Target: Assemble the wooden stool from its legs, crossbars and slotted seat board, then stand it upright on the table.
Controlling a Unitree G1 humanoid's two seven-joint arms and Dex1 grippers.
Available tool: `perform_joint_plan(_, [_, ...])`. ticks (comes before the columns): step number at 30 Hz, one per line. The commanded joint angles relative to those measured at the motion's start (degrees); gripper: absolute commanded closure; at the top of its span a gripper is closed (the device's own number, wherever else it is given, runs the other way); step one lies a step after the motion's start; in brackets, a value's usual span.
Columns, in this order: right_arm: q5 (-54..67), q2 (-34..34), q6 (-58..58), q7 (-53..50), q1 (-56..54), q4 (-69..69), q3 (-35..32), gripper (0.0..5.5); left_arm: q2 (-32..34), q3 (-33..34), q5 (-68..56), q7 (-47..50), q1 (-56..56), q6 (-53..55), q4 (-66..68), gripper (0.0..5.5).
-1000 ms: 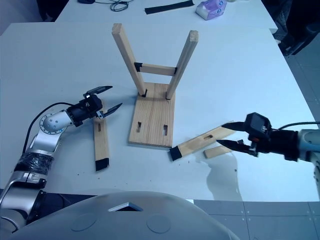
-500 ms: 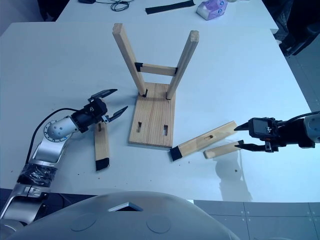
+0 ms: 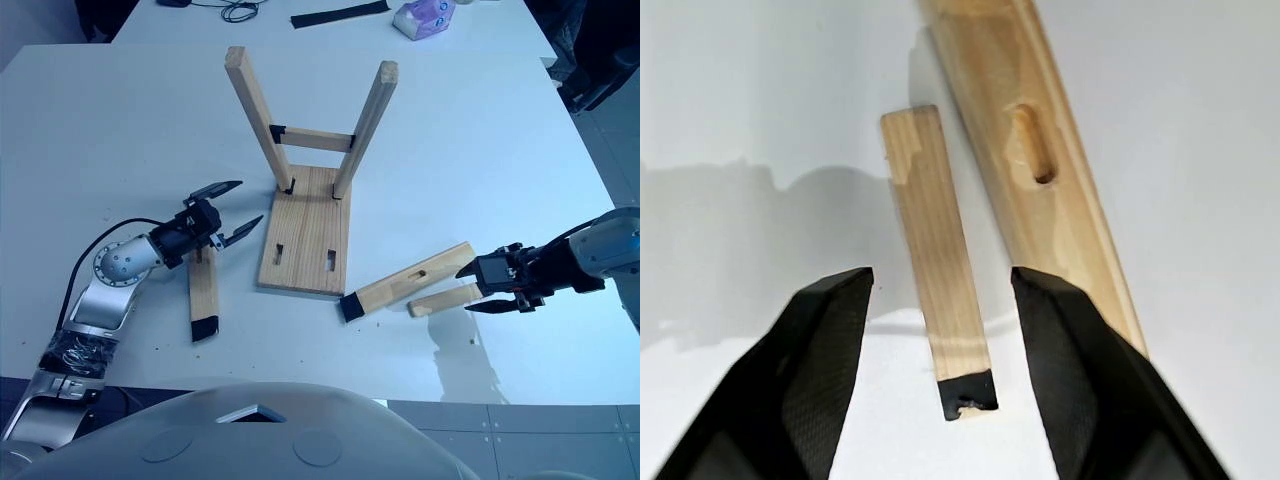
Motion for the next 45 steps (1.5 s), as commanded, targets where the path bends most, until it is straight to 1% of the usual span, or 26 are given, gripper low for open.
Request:
perform_joint_plan(1, [-3.28, 0.94, -2.85, -2.62, -0.16, 0.27, 2.28, 2.93, 0.01, -0.57, -0.41, -0.62, -0.56, 0.93, -0.59, 1.90])
perform_joint_plan(11, [-7.77, 2.90, -4.74, -6.93, 0.66, -0.78, 6.69, 2.93, -0.14, -1.43, -0.86, -1.39, 0.01, 2.02, -2.71, 1.90])
perform_joint_plan(19, [-11.91, 5.65, -5.53, -9.35, -2.19, 1.99, 11.34, 2.93, -0.37, -2.09, -0.96, -1.60, -0.60, 2.40, -2.77, 1.90])
perform_joint_plan(24, [-13.02, 6.73, -5.52, -10.25, -3.14, 3.17, 13.06, 2.93, -0.40, -2.42, -0.95, -1.61, -0.62, 2.44, -2.88, 1.90])
perform_joint_plan(33, [-13.24, 5.24, -6.15, -8.85, -1.24, 4.38, 14.53, 4.14, -0.37, -2.36, -0.80, -1.62, -1.11, 2.34, -2.31, 1.90])
perform_joint_plan(41, [-13.09, 5.90, -5.69, -10.37, 1.03, 3.43, 14.44, 4.17, -0.08, -2.06, -1.27, -1.83, -0.88, 2.71, -2.61, 1.90])
perform_joint_plan(43, [-11.66, 5.40, -4.72, -10.82, 2.37, 1.72, 13.03, 4.17, 0.41, -1.31, -1.84, -2.06, -1.02, 2.97, -2.22, 1.90])
perform_joint_plan(45, [-8.55, 4.37, -2.94, -11.00, 4.65, -1.01, 10.13, 4.17, 1.36, -0.18, -2.35, -2.47, -1.43, 2.80, -1.26, 1.90])
